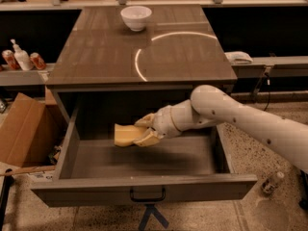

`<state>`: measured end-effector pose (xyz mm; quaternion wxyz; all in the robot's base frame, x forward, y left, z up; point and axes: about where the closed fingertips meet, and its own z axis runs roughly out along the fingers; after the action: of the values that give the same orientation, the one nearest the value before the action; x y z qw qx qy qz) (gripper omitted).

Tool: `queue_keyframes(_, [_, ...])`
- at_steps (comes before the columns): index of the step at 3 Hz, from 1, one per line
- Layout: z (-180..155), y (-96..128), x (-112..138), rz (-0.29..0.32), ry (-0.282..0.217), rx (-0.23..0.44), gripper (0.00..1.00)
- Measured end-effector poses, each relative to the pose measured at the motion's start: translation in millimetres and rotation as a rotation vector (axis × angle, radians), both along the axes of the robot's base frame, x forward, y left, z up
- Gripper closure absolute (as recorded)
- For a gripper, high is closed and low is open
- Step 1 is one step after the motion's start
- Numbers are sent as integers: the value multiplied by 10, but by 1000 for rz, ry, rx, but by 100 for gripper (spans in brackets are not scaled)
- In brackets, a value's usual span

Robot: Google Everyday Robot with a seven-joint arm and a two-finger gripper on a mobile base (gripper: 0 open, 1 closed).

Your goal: Pick sponge from top drawer and place on counter

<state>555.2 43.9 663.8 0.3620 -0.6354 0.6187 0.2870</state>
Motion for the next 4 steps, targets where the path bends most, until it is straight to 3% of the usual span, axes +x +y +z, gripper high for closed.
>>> queue_keyframes(2, [540,-841,-181,-145,-116,56,100])
queue_keyframes(3, [542,-842,-181,-145,-117,56,100])
queue_keyframes(4, [666,-892,-160,-150,-152,68,100])
